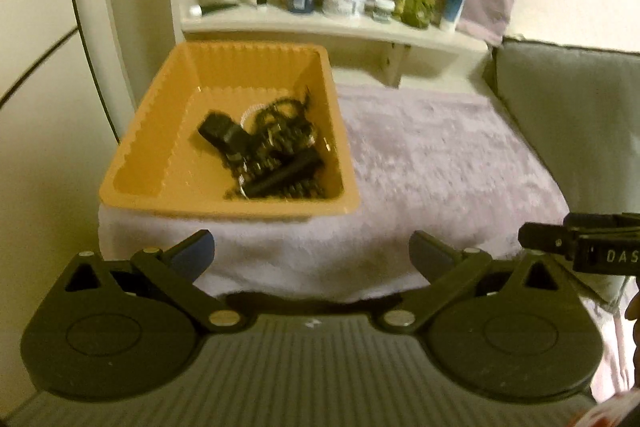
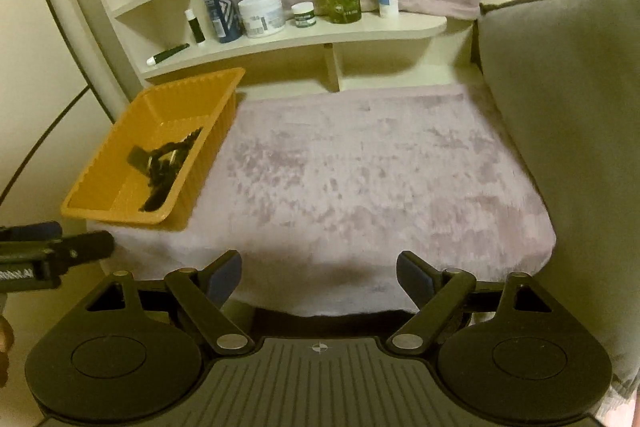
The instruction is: Organize jewelry
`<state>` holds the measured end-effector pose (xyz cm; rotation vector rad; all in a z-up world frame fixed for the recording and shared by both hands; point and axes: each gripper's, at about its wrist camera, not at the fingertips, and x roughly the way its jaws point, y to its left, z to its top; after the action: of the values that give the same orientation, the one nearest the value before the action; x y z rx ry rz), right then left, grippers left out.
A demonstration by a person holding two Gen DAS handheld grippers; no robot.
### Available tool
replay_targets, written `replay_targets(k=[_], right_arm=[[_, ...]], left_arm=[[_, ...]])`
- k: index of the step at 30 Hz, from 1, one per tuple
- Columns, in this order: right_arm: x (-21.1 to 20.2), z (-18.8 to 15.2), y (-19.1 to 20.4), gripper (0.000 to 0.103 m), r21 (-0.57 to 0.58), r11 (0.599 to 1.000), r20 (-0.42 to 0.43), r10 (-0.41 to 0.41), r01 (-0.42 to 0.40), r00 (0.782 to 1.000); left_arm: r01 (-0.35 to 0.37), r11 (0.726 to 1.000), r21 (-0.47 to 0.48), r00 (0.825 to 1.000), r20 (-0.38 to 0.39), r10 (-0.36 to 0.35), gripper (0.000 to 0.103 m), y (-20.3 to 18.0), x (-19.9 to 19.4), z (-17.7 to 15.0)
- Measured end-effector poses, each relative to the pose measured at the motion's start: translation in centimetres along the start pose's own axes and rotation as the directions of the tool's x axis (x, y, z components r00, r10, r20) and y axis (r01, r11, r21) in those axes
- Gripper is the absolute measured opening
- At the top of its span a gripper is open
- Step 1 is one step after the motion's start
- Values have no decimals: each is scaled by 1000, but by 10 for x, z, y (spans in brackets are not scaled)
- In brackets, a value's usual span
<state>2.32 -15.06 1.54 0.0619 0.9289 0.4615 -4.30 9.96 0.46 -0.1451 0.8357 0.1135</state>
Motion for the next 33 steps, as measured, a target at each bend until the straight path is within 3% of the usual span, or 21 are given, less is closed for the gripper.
replay_targets(k=[14,33], right_arm=[[-9,-21,-4,84,-12,999,-10,-40,40,999],[-9,-21,-5,84,-17,999,-14,-45,45,999]], left_arm=[[-3,1000,6,999,-41,3,103,-30,4,-22],[-10,1000,14,999,-46,11,103,-33,7,-21]])
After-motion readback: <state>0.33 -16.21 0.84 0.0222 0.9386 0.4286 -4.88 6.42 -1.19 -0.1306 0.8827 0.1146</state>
